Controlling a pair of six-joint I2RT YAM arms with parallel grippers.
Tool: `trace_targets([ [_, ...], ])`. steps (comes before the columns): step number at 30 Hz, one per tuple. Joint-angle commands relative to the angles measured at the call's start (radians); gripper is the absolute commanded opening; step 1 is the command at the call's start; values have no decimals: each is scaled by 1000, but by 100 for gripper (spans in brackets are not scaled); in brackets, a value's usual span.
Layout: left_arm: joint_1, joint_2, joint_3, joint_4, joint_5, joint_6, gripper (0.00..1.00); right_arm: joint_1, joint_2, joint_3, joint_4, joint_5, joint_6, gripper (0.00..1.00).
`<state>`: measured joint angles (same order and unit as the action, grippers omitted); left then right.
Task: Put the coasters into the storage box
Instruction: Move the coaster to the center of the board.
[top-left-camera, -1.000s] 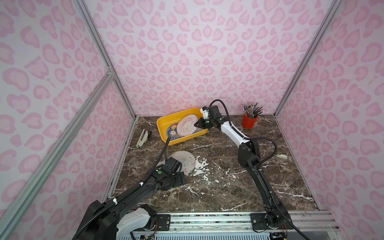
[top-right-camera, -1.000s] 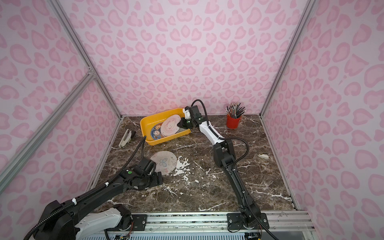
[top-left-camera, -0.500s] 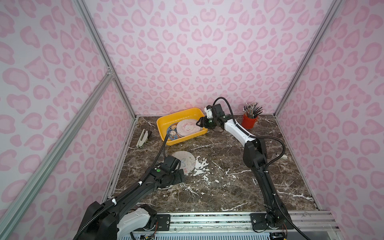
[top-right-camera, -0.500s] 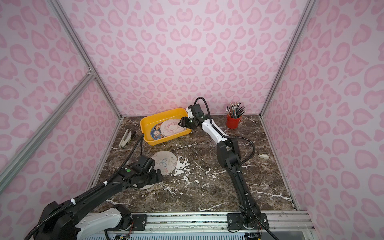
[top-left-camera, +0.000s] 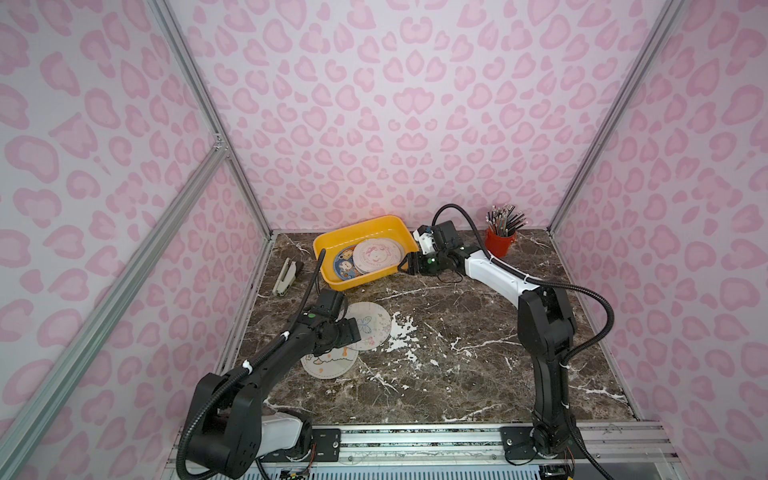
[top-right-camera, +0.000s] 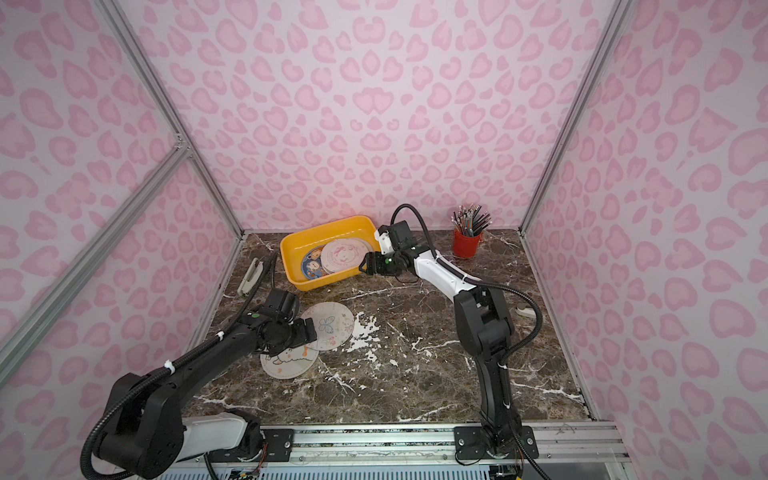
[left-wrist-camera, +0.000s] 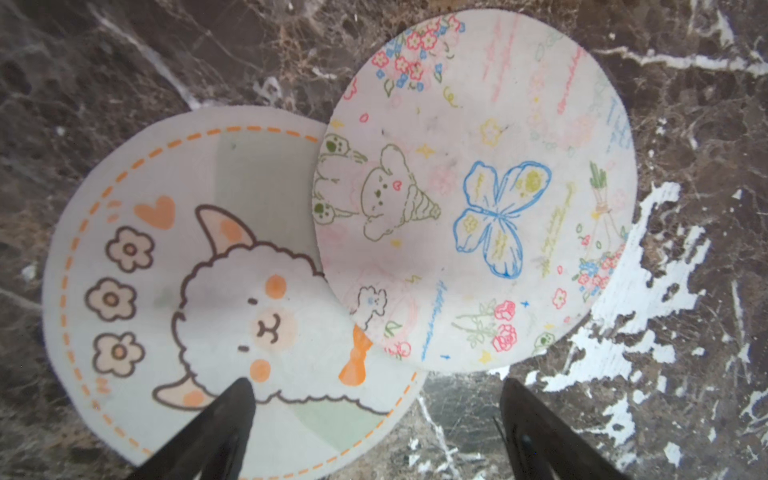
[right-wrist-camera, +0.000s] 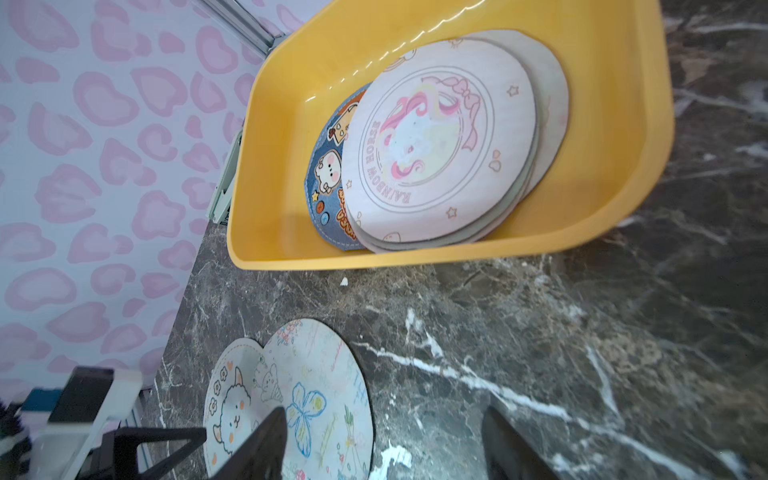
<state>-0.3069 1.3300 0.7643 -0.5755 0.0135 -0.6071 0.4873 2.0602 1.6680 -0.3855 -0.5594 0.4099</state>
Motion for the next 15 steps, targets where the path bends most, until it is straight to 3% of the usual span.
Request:
trace_targets([
  [1, 14, 51, 32, 65, 11, 59, 91, 5, -61, -120, 84, -13, -14, 75],
  [9, 20, 151, 68, 112, 12, 63, 83, 7, -167, -337, 164, -34, 6, 76],
  [15, 21, 168, 56, 109, -13, 56, 81, 8, -176, -355, 174, -45, 4, 76],
])
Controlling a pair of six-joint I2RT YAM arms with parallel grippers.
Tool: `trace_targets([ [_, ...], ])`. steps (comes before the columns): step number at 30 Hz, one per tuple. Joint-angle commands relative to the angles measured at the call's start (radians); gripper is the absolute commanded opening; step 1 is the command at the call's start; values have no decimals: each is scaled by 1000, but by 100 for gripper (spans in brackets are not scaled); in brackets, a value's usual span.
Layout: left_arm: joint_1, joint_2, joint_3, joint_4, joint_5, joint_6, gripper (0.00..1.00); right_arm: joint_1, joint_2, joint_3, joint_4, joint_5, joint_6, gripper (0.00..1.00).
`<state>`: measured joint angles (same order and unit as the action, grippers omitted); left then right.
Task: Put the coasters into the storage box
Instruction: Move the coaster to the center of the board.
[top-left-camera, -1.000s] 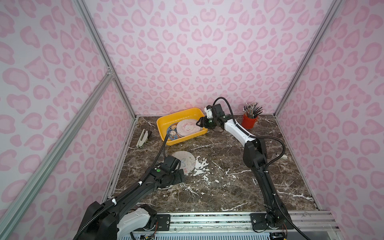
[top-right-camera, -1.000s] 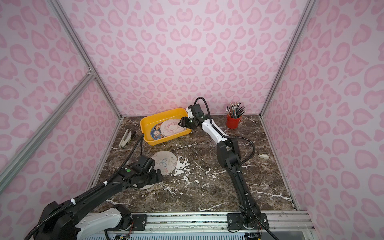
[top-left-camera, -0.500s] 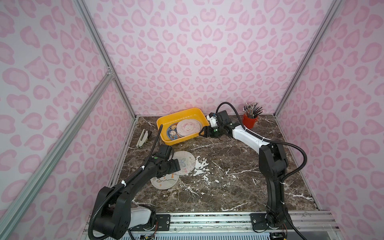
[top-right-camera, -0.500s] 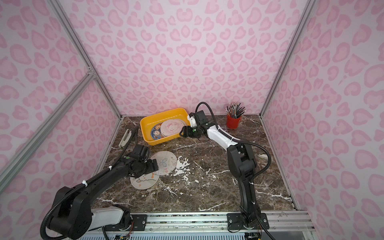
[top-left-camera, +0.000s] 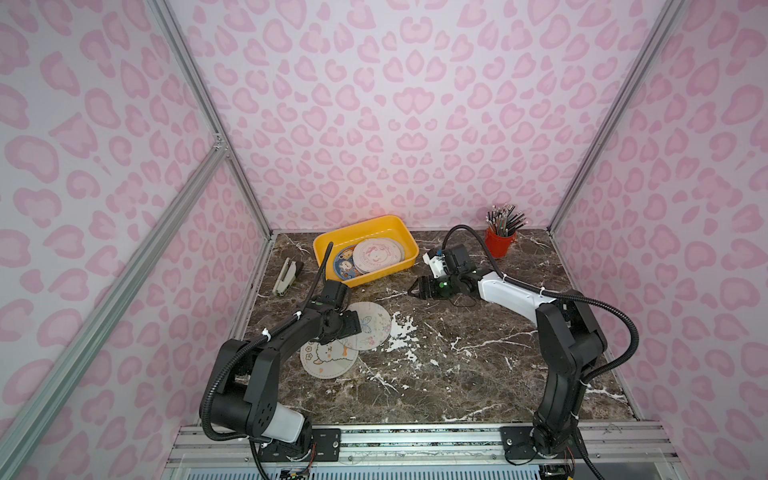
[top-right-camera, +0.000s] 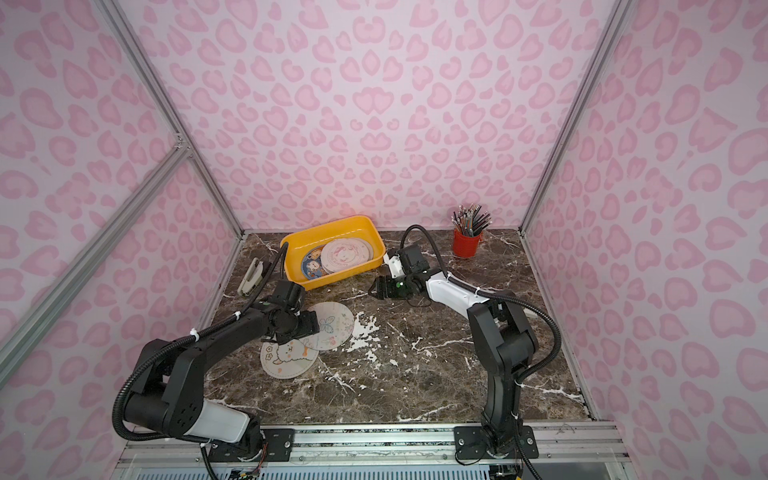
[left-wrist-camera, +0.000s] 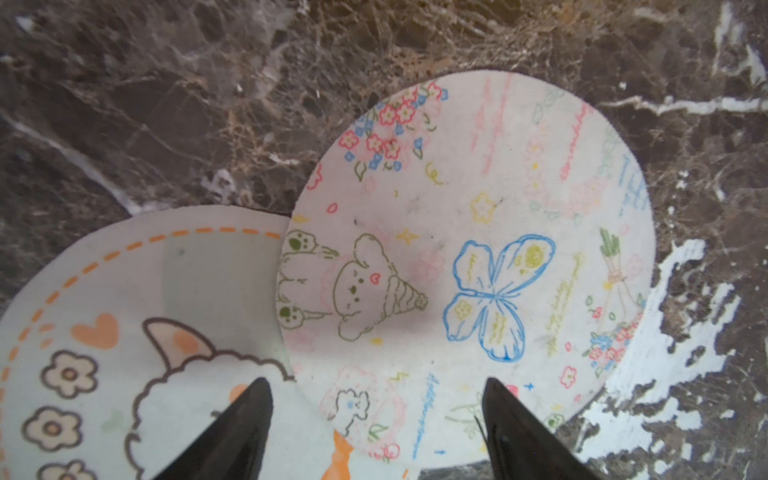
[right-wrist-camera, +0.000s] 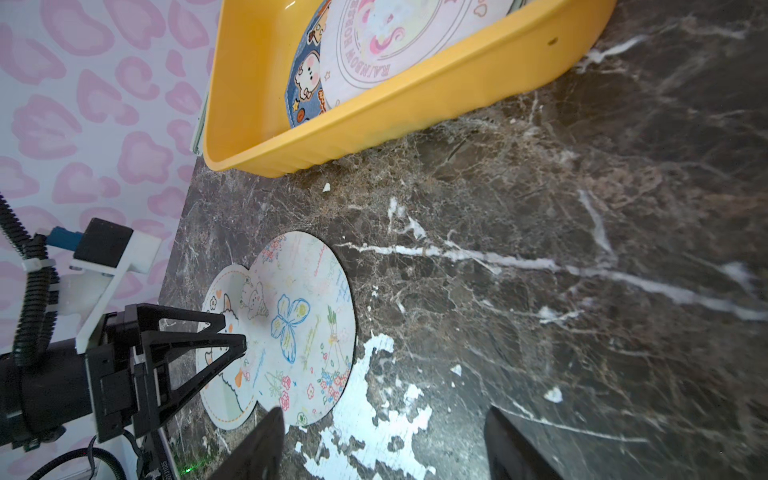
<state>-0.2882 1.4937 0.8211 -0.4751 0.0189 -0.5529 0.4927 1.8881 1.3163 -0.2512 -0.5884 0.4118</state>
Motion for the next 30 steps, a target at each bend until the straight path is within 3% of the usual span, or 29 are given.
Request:
trace_targets([
  [1, 2, 6, -3, 9, -19, 1, 81, 2, -4, -3, 40, -17, 2, 76],
  [16, -4, 77, 17, 44, 6, -7, 80, -1, -26, -39, 63, -22, 6, 77],
  [30, -90, 150, 76, 68, 24, -44, 79, -17, -35, -57, 61, -21, 1, 77],
])
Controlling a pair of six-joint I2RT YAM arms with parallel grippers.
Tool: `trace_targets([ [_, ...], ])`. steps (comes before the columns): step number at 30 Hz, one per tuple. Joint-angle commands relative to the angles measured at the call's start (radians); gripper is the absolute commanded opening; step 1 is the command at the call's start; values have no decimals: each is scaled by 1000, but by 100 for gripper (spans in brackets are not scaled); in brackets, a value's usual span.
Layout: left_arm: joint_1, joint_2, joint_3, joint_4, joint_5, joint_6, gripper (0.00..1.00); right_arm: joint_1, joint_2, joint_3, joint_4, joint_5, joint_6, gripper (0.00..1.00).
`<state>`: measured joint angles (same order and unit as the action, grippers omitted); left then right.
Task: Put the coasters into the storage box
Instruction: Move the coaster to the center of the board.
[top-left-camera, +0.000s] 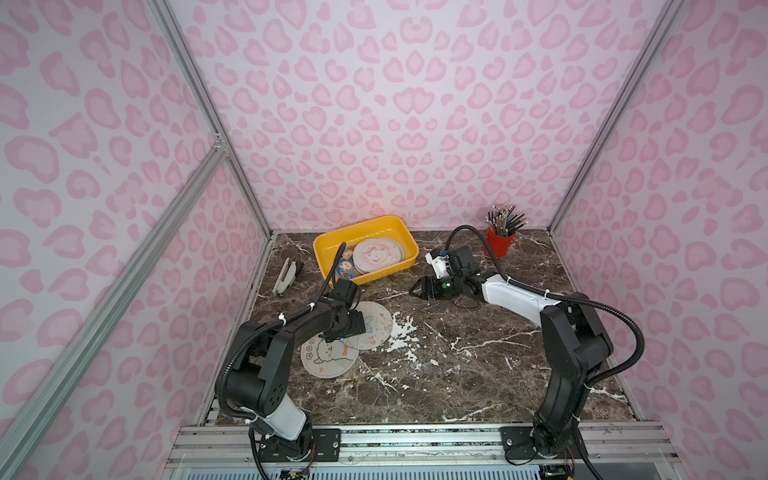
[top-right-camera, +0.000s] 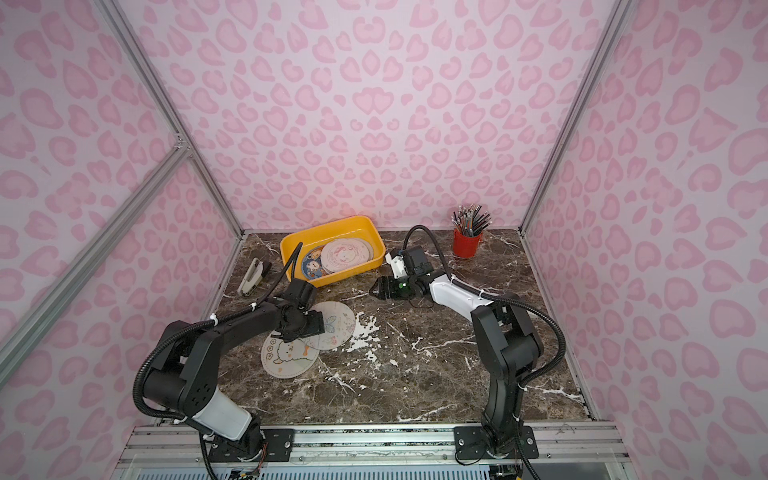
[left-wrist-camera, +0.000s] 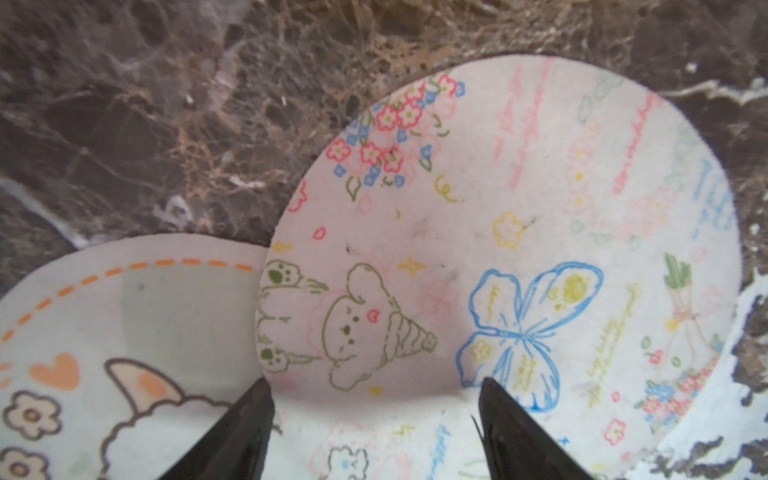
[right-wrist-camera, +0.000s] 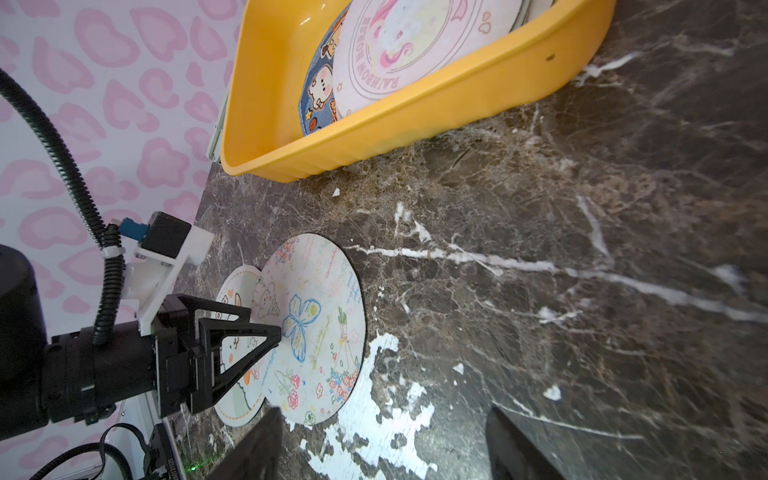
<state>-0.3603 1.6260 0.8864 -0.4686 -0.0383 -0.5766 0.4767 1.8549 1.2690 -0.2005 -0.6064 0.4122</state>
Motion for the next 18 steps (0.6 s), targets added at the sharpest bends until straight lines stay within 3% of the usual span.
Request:
trace_targets([
  [1, -27, 23, 19, 62, 81, -22, 79, -2, -2, -9, 10, -3, 0, 77],
  [18, -136, 118, 141, 57, 83, -31, 79, -4, -1, -28, 13, -4, 0, 78],
])
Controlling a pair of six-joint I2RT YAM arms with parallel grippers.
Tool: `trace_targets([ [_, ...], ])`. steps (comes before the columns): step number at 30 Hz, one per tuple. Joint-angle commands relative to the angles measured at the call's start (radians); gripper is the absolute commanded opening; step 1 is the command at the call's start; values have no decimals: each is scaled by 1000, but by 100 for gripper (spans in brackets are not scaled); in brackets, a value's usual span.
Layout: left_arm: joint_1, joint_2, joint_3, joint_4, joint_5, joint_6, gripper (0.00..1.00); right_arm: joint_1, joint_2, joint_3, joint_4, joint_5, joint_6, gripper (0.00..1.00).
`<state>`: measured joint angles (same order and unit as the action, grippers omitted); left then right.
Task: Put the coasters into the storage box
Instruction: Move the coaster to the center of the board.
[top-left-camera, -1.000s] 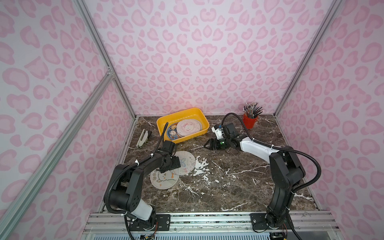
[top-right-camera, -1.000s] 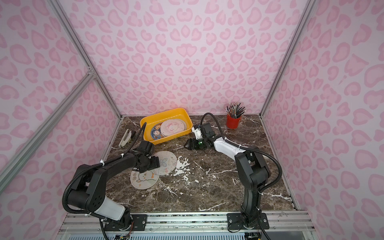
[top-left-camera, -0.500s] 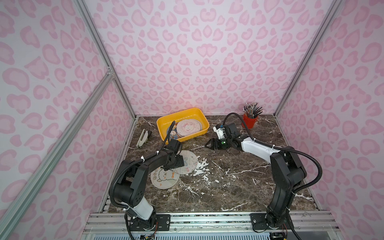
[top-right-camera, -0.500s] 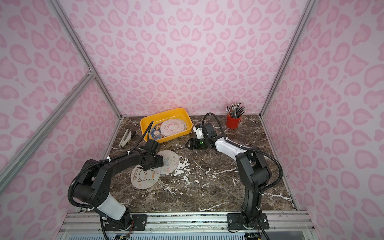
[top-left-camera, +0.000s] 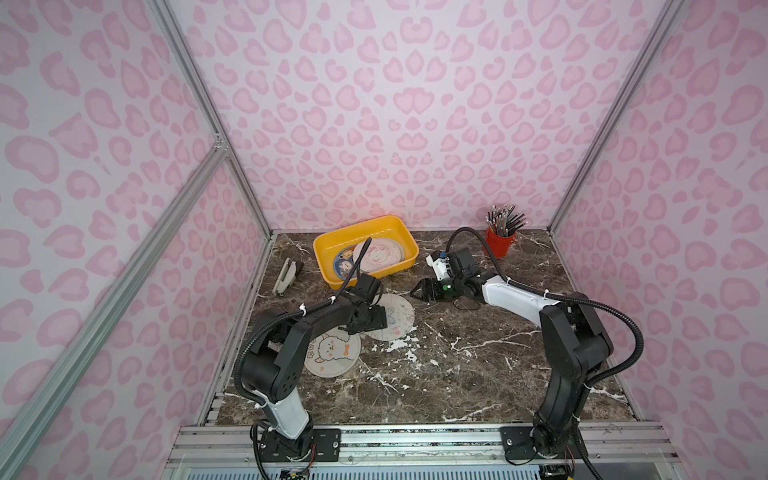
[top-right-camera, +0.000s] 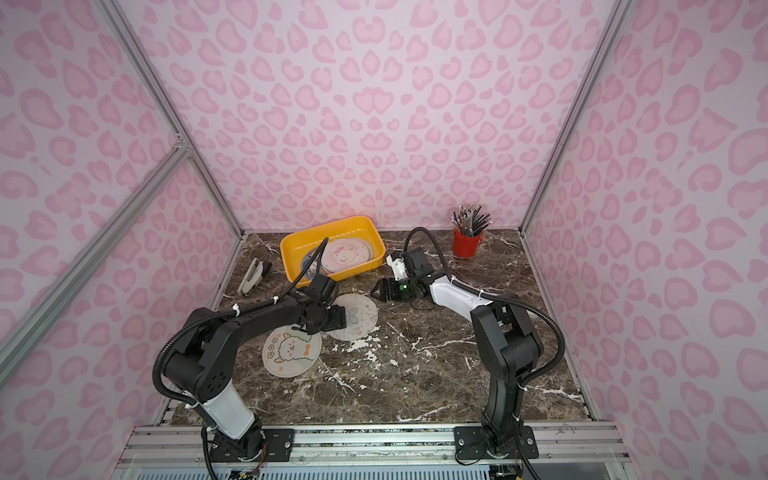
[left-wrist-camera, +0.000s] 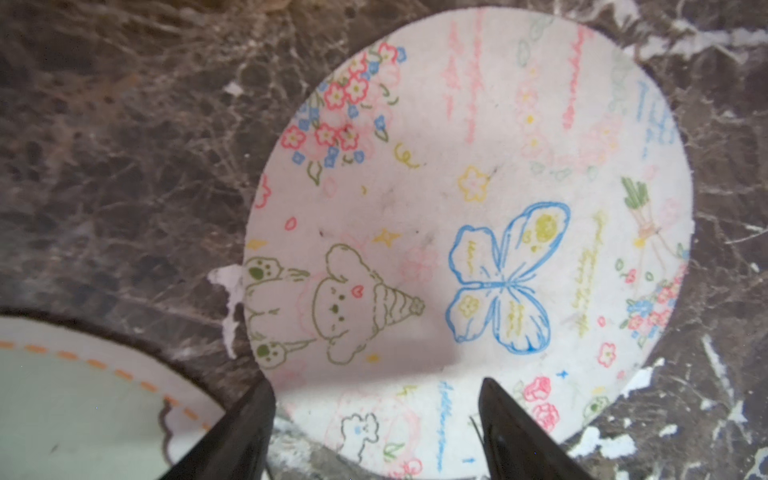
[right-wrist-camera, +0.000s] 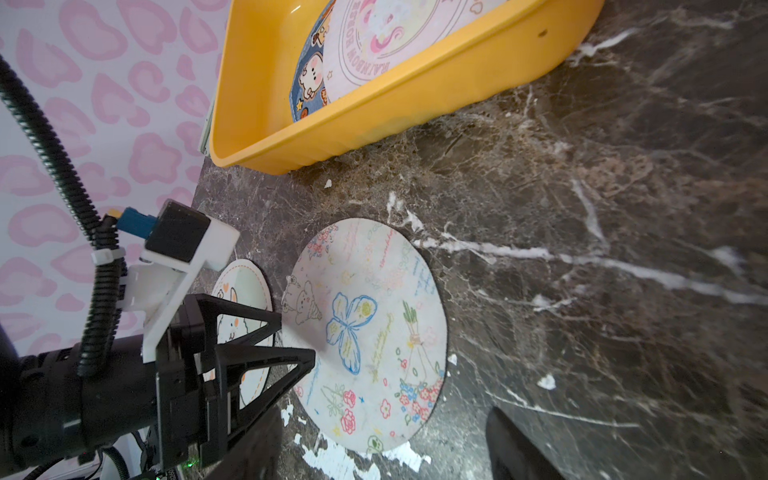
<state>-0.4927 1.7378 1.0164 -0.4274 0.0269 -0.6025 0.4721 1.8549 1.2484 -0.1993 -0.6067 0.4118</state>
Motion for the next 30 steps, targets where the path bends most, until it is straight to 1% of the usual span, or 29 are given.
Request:
trace_targets([
  [1, -5, 5, 13, 13, 10, -2, 79, 1, 2, -10, 9, -4, -1, 78],
  [5, 1, -11, 13, -14, -49, 24, 79, 7, 29, -14, -26, 10, -17, 78],
  [10, 40, -17, 14, -20, -77, 46, 79, 31, 83, -7, -59, 41, -37, 77],
  [13, 60, -8, 21, -9, -79, 59, 79, 46, 117, 0, -60, 53, -37, 74],
  [19, 64, 30, 62, -8, -82, 89, 77, 67, 165, 48, -90, 93, -27, 65],
  [24, 62, 56, 68, -5, -71, 96, 76, 88, 207, 105, -176, 156, -26, 62],
  [27, 63, 62, 59, -3, -62, 90, 75, 89, 222, 105, -191, 162, -18, 61],
  [28, 63, 66, 56, 0, -58, 89, 75, 89, 226, 136, -192, 158, -16, 60],
  [30, 62, 71, 51, 7, -49, 89, 74, 89, 234, 138, -191, 146, -15, 59],
])
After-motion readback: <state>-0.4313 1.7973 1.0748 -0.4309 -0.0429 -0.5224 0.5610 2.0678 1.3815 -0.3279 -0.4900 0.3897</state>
